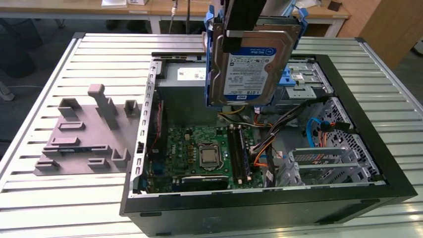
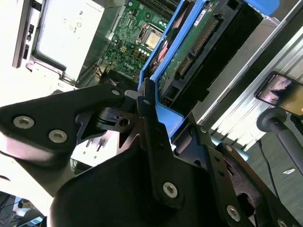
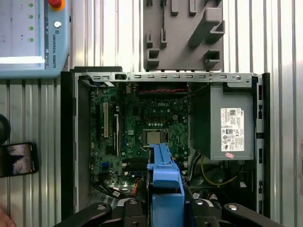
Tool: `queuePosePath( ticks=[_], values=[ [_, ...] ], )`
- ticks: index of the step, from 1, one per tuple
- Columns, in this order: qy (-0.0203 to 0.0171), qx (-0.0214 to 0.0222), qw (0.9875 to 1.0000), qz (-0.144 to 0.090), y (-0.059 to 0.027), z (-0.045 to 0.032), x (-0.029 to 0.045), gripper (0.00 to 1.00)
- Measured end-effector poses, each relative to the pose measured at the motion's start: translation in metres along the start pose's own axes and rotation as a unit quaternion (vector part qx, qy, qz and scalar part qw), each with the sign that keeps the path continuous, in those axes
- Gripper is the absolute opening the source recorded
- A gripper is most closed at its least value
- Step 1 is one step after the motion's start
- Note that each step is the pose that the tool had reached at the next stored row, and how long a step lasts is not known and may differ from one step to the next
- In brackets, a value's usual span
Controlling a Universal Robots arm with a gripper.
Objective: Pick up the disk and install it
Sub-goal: 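Pick up the disk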
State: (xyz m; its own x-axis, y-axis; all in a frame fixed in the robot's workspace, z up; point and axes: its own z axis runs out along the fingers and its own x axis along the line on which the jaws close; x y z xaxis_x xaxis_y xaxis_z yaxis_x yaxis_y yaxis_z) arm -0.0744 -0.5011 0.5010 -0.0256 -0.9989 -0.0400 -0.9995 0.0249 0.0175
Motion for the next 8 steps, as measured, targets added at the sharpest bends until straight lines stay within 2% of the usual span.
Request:
queuePosePath(
  ticks=[8],
  values=[
    [0.0, 0.0, 1.0, 0.0, -0.0042, 0.0003, 0.0019, 0.36]
  ],
)
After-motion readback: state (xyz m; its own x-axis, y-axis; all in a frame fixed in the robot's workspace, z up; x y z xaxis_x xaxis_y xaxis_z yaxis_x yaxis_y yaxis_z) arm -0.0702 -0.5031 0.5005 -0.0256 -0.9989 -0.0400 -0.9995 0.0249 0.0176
